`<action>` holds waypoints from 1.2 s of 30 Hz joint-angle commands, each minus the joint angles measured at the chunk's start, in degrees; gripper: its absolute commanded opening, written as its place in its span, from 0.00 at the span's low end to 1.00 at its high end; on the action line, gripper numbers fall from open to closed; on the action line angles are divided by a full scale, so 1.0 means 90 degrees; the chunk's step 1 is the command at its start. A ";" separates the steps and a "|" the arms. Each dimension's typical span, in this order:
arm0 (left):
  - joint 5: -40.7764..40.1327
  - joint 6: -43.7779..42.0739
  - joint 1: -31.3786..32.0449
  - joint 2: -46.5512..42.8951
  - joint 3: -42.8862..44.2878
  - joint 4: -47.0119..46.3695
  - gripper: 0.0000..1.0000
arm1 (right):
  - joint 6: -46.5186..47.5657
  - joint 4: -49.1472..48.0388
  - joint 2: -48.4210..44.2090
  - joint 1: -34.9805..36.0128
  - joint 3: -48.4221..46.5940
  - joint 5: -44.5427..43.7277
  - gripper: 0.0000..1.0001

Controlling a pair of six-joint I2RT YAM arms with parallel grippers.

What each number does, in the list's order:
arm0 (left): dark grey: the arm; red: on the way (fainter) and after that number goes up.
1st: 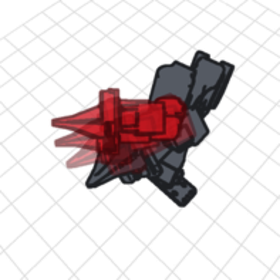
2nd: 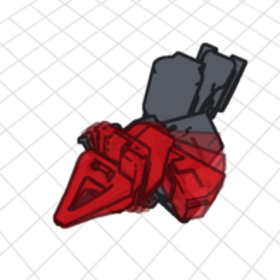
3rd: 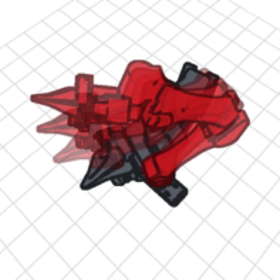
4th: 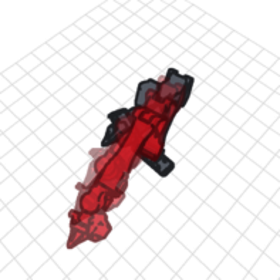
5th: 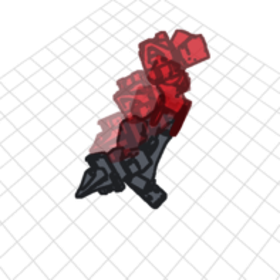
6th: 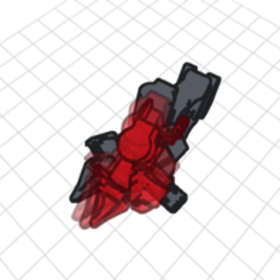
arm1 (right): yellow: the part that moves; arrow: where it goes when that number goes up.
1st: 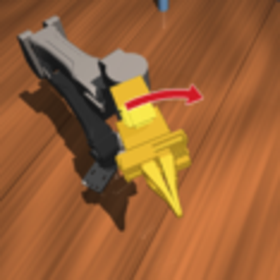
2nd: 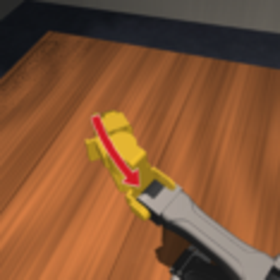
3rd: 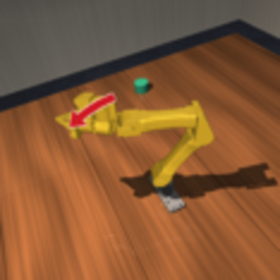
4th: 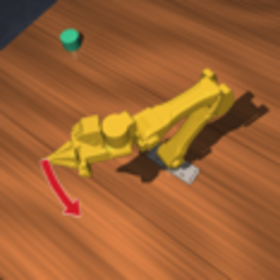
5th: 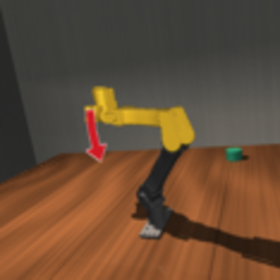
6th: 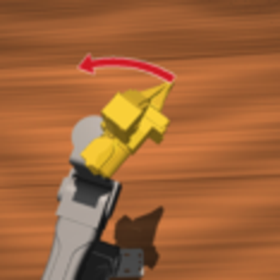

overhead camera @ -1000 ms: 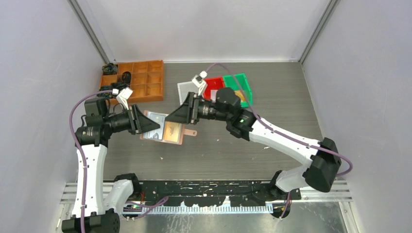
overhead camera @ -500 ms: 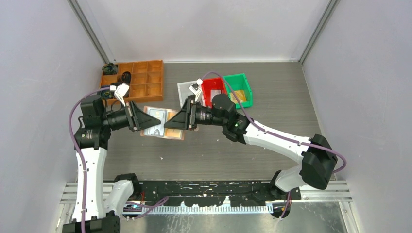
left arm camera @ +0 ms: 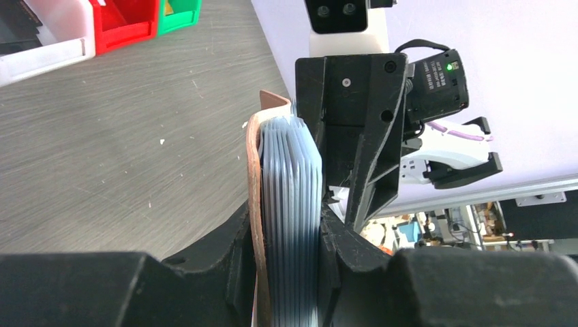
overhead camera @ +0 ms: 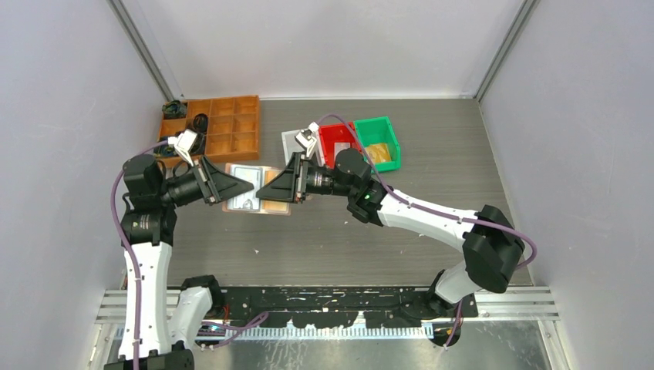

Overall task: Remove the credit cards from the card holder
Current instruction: Remove the credit card from the card holder.

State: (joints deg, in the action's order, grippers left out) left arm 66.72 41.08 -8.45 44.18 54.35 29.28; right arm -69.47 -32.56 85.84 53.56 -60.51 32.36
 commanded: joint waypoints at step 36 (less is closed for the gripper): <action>0.0234 0.1457 0.0066 -0.0497 -0.0282 -0.1521 0.46 | -0.0672 -0.0765 0.0004 -0.0055 0.0559 -0.1247 0.01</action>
State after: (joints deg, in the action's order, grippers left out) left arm 63.33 52.34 -8.71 39.86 50.06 18.50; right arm -72.53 -33.28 86.65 54.52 -58.26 24.64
